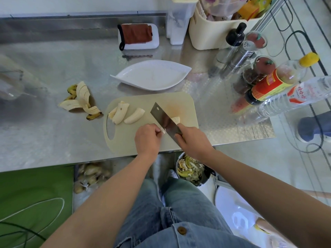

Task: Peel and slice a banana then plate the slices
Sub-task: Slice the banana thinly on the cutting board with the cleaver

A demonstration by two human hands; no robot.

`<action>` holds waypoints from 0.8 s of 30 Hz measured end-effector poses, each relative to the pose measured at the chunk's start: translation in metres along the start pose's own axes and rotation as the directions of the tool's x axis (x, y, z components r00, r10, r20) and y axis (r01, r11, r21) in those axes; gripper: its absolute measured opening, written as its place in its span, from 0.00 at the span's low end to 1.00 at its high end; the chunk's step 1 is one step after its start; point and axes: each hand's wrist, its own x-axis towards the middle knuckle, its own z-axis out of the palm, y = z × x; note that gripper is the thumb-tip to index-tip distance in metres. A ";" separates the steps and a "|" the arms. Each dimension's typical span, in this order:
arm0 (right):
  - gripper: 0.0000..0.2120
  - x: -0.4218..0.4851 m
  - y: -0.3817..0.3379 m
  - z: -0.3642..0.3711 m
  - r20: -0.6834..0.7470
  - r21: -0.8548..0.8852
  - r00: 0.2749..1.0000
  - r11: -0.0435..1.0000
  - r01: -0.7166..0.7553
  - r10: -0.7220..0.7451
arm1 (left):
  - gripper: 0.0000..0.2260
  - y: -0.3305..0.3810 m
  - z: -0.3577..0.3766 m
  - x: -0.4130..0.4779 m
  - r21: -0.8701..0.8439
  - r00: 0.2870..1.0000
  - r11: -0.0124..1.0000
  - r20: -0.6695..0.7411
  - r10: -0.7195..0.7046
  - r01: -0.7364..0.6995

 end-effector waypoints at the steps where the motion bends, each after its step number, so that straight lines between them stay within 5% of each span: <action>1: 0.07 0.000 0.000 0.000 0.002 -0.006 1.000 1.000 0.005 -0.005 | 0.02 0.000 0.000 0.000 -0.001 1.000 1.000 0.001 0.002 -0.002; 24: 0.06 -0.002 0.001 0.005 -0.021 0.015 1.000 1.000 0.013 -0.013 | 0.04 0.003 -0.003 -0.001 0.002 1.000 1.000 -0.001 -0.011 0.011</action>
